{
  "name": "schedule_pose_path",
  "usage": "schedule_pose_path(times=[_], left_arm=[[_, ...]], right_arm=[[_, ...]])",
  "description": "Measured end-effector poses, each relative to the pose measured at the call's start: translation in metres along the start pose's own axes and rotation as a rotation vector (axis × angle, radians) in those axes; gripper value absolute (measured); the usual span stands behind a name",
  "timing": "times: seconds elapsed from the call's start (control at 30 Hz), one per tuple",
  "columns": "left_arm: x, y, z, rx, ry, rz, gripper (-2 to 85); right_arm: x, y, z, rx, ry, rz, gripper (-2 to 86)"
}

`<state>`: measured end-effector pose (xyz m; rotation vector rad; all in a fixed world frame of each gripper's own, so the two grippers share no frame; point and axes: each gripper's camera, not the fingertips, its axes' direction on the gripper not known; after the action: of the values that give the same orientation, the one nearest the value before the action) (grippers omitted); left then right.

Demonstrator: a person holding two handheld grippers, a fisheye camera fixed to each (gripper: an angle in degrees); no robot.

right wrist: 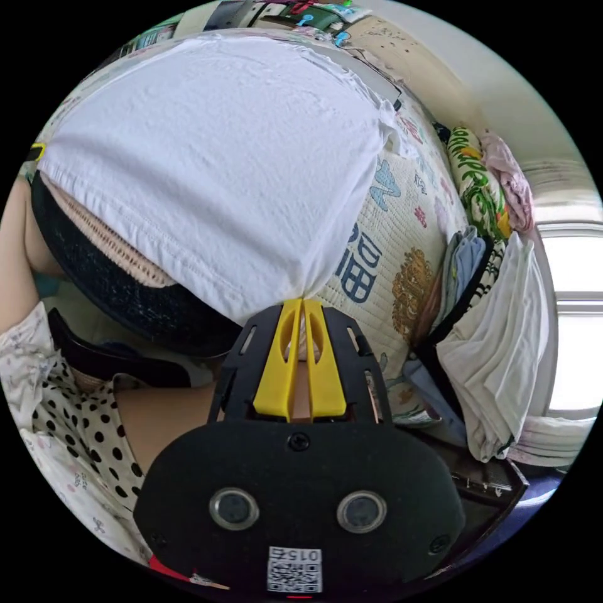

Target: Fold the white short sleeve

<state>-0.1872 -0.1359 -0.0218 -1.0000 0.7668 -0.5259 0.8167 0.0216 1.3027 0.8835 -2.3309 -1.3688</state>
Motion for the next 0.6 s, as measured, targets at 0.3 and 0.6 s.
schedule_pose_path(times=[0.3,0.6], left_arm=[[-0.016,-0.058,-0.058,0.000,0.058,0.001,-0.5],[-0.074,-0.109,-0.161,0.029,0.195,-0.045,1.0]], right_arm=[[0.129,-0.006,-0.053,0.016,-0.198,0.119,3.6],[0.477,0.055,-0.132,0.364,-0.763,0.607,6.3]])
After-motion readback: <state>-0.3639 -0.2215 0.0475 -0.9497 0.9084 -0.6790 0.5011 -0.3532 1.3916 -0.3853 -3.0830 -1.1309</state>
